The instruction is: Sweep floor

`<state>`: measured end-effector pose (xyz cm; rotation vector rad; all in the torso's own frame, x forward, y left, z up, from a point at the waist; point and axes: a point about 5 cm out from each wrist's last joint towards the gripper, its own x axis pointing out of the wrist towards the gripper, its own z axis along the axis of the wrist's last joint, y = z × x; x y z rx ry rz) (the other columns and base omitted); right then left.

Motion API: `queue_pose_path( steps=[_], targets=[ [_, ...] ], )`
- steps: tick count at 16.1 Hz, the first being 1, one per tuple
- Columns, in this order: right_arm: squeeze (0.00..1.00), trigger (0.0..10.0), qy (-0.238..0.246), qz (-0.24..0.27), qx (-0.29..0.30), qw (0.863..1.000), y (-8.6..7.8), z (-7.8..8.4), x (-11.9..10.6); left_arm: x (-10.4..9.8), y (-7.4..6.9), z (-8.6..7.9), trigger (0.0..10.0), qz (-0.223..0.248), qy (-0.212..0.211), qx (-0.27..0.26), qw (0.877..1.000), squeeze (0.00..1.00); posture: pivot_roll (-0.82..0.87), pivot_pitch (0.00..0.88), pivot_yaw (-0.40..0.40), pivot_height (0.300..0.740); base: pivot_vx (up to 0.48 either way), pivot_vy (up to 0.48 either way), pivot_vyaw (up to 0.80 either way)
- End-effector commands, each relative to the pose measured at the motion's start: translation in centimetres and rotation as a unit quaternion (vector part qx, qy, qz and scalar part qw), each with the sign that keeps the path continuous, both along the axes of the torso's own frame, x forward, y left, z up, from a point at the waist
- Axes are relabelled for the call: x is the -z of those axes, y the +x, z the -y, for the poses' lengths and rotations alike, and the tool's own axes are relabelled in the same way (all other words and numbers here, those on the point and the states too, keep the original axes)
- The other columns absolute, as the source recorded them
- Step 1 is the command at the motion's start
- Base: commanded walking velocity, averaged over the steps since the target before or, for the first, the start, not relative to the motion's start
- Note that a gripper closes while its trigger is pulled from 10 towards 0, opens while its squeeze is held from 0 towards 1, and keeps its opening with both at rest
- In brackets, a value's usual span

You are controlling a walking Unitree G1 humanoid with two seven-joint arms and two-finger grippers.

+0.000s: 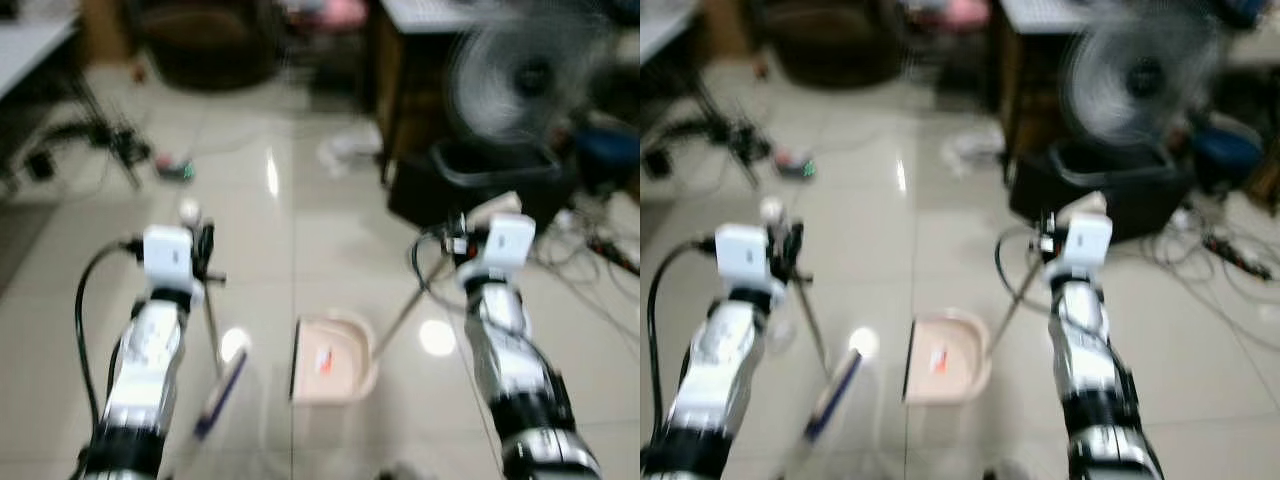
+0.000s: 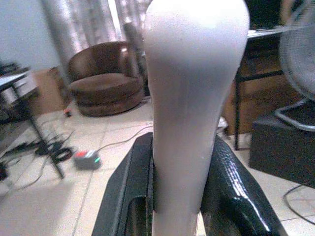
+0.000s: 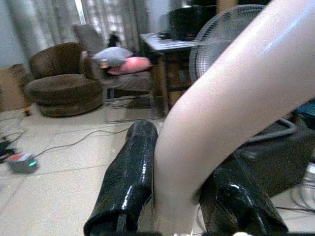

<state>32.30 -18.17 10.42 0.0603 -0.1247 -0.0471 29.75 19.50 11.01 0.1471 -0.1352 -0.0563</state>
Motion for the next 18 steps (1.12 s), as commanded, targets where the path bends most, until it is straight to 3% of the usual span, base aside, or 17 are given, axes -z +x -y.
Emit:
queue_pose_path(
  steps=[1, 6, 18],
  targets=[
    [0.0, 10.0, -0.024, 0.014, 0.008, 1.0, 0.0, 1.0, -0.7, -0.6, 0.0, 1.0, 10.0, 0.02, -0.008, 0.018, 1.0, 0.0, 0.01, 0.065, 0.02, 0.74, 0.465, 0.0, 0.0],
    [0.0, 10.0, -0.034, -0.005, -0.004, 0.999, -0.2, 0.8, 0.1, 0.7, -0.7, 0.8, 10.0, -0.001, -0.009, 0.012, 1.0, 0.0, 0.01, 0.064, 0.018, 0.74, 0.167, 0.0, 0.0],
    [0.0, 10.0, -0.075, -0.027, 0.014, 0.997, 0.5, 1.8, 0.4, 1.0, -0.2, 0.9, 10.0, -0.009, -0.005, 0.011, 1.0, 0.0, 0.0, 0.076, 0.021, 0.74, 0.0, 0.0, 0.0]
  ],
)
